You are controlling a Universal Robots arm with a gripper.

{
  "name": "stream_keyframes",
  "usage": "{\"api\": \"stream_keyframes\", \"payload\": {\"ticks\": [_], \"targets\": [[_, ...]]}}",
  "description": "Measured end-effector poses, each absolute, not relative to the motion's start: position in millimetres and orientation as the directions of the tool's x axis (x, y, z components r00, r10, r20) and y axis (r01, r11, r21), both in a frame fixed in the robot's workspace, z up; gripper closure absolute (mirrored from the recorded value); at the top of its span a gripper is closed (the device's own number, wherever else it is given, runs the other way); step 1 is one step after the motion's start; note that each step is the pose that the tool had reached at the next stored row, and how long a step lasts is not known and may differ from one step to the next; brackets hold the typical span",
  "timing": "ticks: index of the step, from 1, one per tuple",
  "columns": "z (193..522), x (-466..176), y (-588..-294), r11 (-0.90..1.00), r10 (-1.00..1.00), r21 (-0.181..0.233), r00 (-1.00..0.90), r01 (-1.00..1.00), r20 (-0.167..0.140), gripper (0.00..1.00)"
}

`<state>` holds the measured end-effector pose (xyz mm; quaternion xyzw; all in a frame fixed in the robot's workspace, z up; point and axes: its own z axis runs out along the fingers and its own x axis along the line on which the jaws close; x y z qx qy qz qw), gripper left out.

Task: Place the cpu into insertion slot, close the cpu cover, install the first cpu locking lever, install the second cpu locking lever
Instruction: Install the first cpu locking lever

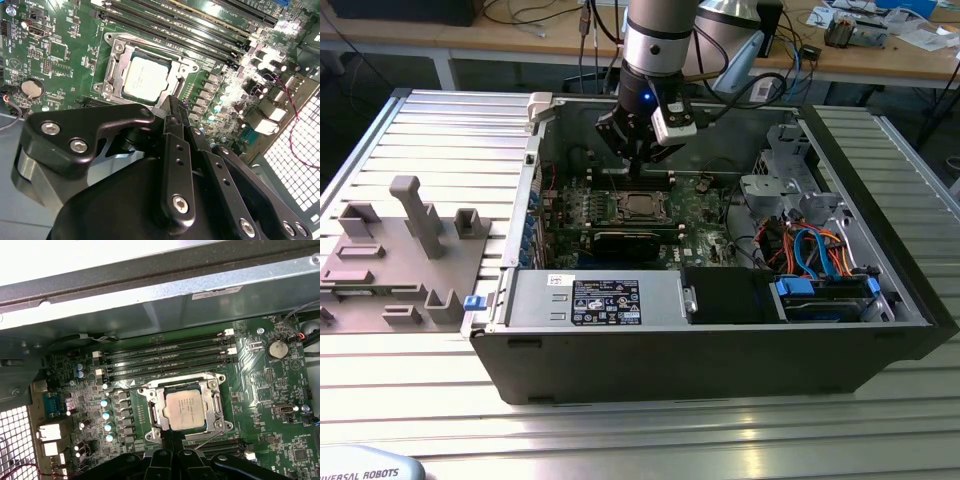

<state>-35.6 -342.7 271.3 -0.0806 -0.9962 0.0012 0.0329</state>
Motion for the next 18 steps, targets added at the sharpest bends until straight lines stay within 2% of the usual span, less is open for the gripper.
{"api": "stream_keyframes", "payload": {"ticks": [18], "targets": [[271.2,-35.5,-342.7,0.991,0.133,-0.008,-0.989,0.133,0.065,0.89]]}}
